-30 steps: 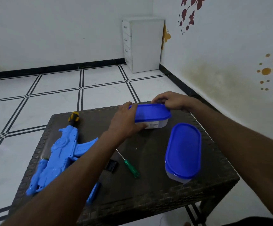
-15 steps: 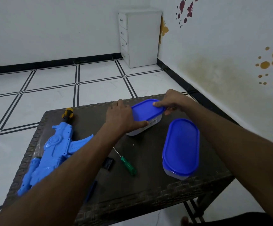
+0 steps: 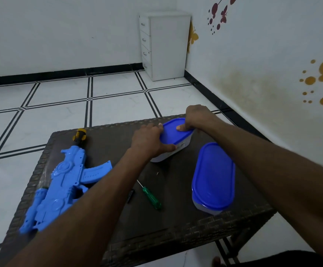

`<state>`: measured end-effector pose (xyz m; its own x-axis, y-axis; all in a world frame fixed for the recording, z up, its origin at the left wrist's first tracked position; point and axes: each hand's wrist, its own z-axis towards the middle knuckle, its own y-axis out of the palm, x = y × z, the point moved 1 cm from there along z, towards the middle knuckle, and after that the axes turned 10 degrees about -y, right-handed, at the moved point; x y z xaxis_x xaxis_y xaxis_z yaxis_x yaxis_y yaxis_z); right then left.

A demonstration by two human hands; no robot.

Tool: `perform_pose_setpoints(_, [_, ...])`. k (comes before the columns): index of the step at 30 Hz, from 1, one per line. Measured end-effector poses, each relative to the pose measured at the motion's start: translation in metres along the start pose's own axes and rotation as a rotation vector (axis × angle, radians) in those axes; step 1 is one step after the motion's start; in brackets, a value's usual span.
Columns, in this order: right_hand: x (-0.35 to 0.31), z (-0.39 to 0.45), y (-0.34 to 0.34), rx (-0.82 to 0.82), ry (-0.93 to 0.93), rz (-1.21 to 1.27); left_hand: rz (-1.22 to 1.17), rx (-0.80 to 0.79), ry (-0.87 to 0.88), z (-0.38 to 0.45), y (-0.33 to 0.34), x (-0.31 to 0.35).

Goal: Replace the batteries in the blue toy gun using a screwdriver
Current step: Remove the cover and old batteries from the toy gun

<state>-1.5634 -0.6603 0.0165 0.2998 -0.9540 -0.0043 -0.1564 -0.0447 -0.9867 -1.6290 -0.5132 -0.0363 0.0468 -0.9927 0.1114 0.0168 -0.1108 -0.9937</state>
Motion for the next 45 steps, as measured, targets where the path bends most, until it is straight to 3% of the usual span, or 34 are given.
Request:
perform_pose_setpoints(3, [0.007,0.000,-0.002,0.056,0.021,0.167,-0.003,0.006,0.007,0.001,0.000,-0.002])
perform_pose_setpoints(7, [0.022,-0.006,0.013,0.098,0.113,0.573,0.110,0.021,0.028,-0.003,0.003,0.000])
perform_pose_setpoints(12, [0.024,-0.013,0.005,0.135,0.131,0.688,0.175,0.128,0.088,-0.014,0.006,0.006])
perform_pose_setpoints(18, [0.017,-0.027,0.004,0.221,0.116,0.833,-0.272,0.100,0.150,-0.006,-0.011,-0.010])
perform_pose_setpoints(21, [0.018,-0.033,0.006,0.173,0.045,0.756,-0.594,0.084,0.032,-0.003,-0.029,-0.024])
perform_pose_setpoints(26, [0.012,-0.045,0.019,-0.131,-0.314,0.272,-0.912,0.054,-0.244,0.003,-0.038,-0.050])
perform_pose_setpoints(29, [0.011,-0.047,0.024,-0.015,-0.356,0.166,-0.967,0.041,-0.403,0.013,-0.033,-0.067])
perform_pose_setpoints(33, [0.031,-0.041,0.022,0.067,-0.364,0.248,-0.961,-0.107,-0.514,0.020,-0.015,-0.073])
perform_pose_setpoints(39, [0.062,-0.041,0.017,0.210,-0.365,0.395,-0.982,-0.296,-0.480,0.022,0.011,-0.052])
perform_pose_setpoints(45, [0.059,-0.037,0.020,0.202,-0.398,0.439,-1.208,-0.378,-0.406,0.024,0.015,-0.018])
